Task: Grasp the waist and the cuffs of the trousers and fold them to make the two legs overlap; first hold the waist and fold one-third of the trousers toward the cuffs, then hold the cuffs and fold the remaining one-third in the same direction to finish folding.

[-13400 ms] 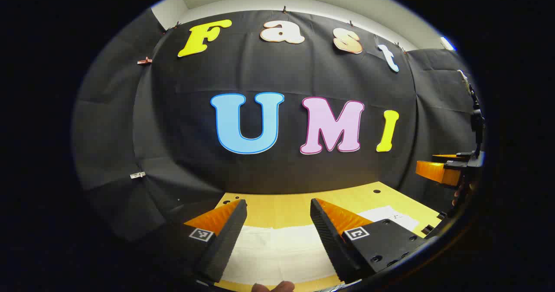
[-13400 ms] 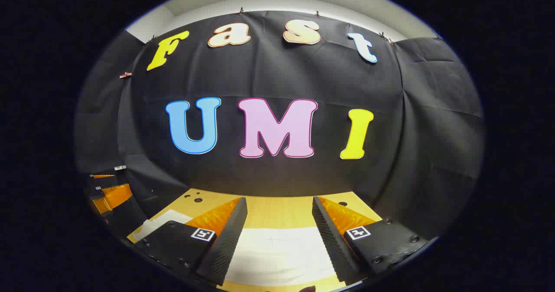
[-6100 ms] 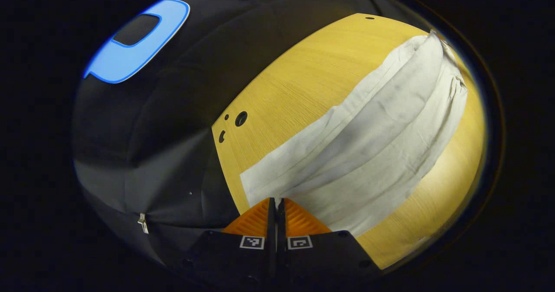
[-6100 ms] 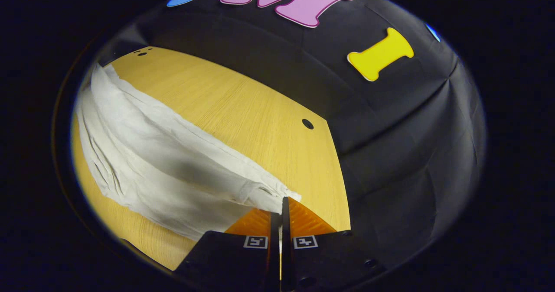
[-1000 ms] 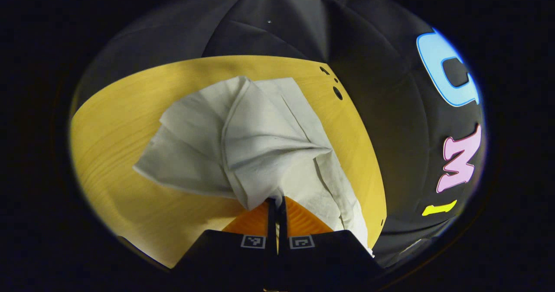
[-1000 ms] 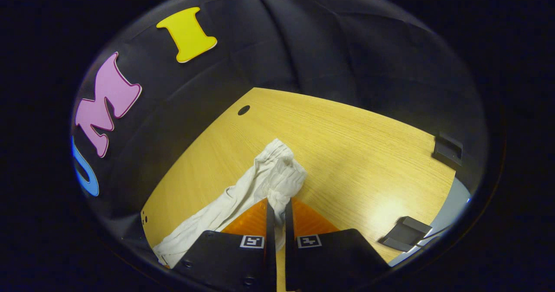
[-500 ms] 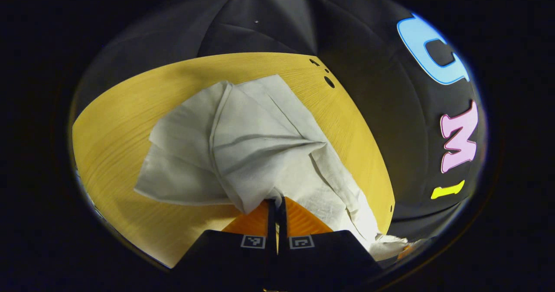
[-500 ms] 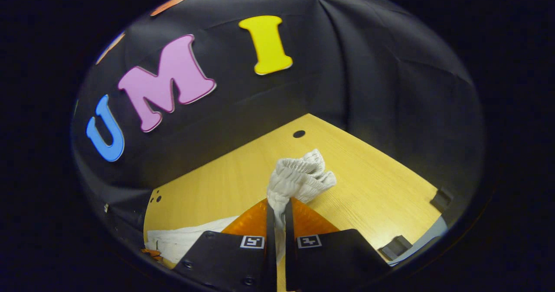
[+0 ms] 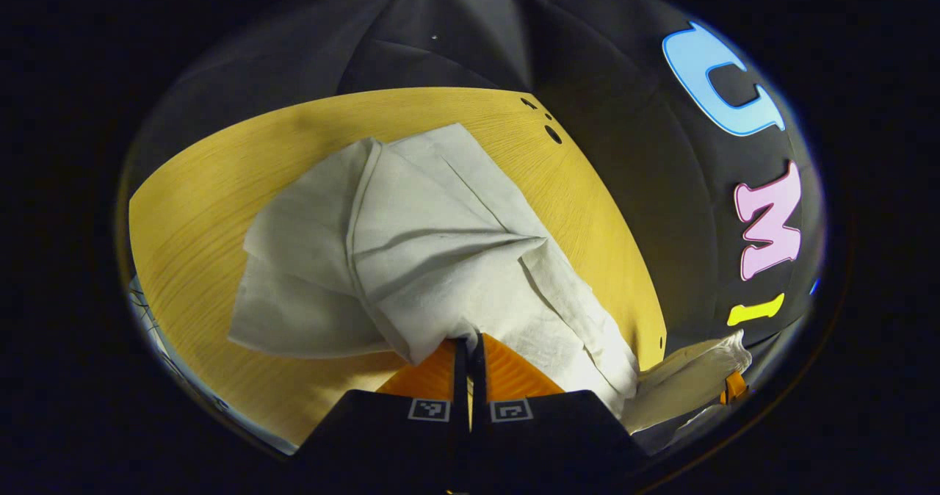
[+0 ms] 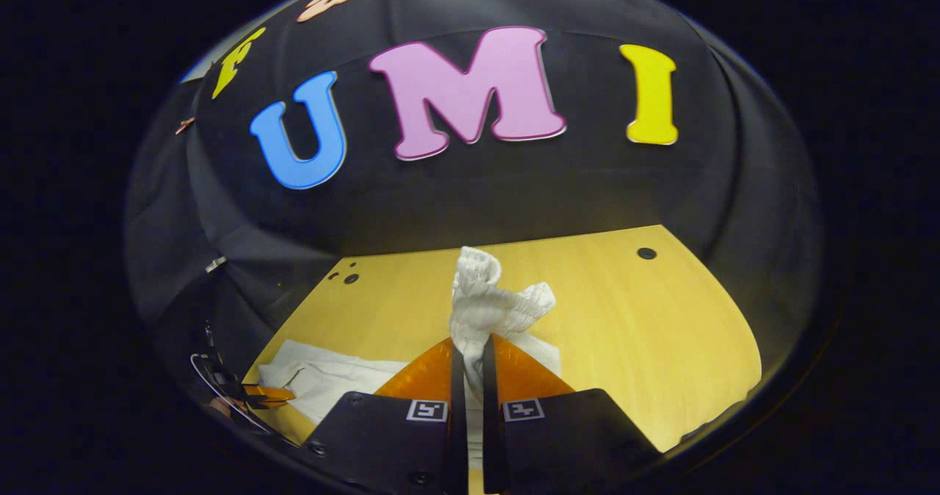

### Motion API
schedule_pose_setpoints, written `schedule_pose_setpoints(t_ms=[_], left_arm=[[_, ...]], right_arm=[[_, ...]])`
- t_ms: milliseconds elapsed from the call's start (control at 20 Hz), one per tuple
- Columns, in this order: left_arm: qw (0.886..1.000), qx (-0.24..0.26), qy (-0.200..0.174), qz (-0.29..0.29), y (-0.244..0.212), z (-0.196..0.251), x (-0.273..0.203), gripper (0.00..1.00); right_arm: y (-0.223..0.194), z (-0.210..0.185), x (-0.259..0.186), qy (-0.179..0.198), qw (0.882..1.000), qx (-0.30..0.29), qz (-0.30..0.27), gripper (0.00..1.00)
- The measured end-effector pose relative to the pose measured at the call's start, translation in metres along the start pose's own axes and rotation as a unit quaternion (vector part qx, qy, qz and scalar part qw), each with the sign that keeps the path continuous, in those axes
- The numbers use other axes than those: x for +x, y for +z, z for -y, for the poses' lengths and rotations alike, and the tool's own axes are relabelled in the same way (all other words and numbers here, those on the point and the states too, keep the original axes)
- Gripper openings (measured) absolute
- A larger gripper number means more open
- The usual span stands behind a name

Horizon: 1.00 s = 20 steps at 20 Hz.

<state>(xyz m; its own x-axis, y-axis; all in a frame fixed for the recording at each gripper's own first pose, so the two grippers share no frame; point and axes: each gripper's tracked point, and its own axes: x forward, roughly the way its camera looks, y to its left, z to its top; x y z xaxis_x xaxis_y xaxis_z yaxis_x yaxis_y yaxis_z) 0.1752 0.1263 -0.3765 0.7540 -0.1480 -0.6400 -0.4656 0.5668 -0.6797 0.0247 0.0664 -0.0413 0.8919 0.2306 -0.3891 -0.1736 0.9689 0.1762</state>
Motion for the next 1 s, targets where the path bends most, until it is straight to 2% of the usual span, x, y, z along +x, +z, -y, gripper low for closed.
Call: schedule_pose_setpoints(t_ms=[150, 450, 550, 650, 700, 750, 800, 850, 900, 1000], left_arm=[[1.0, -0.001, -0.004, -0.001, 0.0, 0.0, -0.001, 0.06], [1.0, -0.005, -0.015, -0.003, 0.002, 0.0, -0.002, 0.06], [1.0, -0.008, -0.02, -0.004, 0.003, 0.001, -0.003, 0.06], [1.0, -0.011, -0.023, -0.005, 0.004, 0.001, -0.003, 0.06], [1.0, -0.012, -0.024, -0.005, 0.005, 0.001, -0.004, 0.06], [1.0, -0.013, -0.024, -0.005, 0.004, 0.001, -0.004, 0.06], [1.0, -0.014, -0.026, -0.005, 0.004, 0.0, -0.004, 0.06], [1.0, -0.016, -0.026, -0.005, 0.003, -0.001, -0.004, 0.06], [0.999, -0.018, -0.027, -0.005, 0.005, -0.001, -0.004, 0.06], [0.999, -0.024, -0.028, -0.006, 0.005, -0.001, -0.005, 0.06]], right_arm=[[-0.036, -0.053, 0.015, 0.032, 0.998, -0.042, -0.038, 0.12], [-0.11, -0.108, 0.039, 0.078, 0.984, -0.106, -0.121, 0.12], [-0.133, -0.118, 0.042, 0.094, 0.978, -0.11, -0.153, 0.13], [-0.155, -0.136, 0.038, 0.123, 0.97, -0.091, -0.188, 0.18], [-0.164, -0.143, 0.035, 0.137, 0.966, -0.079, -0.205, 0.12], [-0.172, -0.151, 0.03, 0.155, 0.961, -0.062, -0.22, 0.26], [-0.178, -0.162, 0.023, 0.176, 0.955, -0.038, -0.234, 0.34], [-0.183, -0.171, 0.019, 0.19, 0.951, -0.018, -0.244, 0.35], [-0.185, -0.172, 0.015, 0.195, 0.948, -0.007, -0.252, 0.41], [-0.187, -0.158, 0.019, 0.174, 0.953, -0.01, -0.249, 0.42]])
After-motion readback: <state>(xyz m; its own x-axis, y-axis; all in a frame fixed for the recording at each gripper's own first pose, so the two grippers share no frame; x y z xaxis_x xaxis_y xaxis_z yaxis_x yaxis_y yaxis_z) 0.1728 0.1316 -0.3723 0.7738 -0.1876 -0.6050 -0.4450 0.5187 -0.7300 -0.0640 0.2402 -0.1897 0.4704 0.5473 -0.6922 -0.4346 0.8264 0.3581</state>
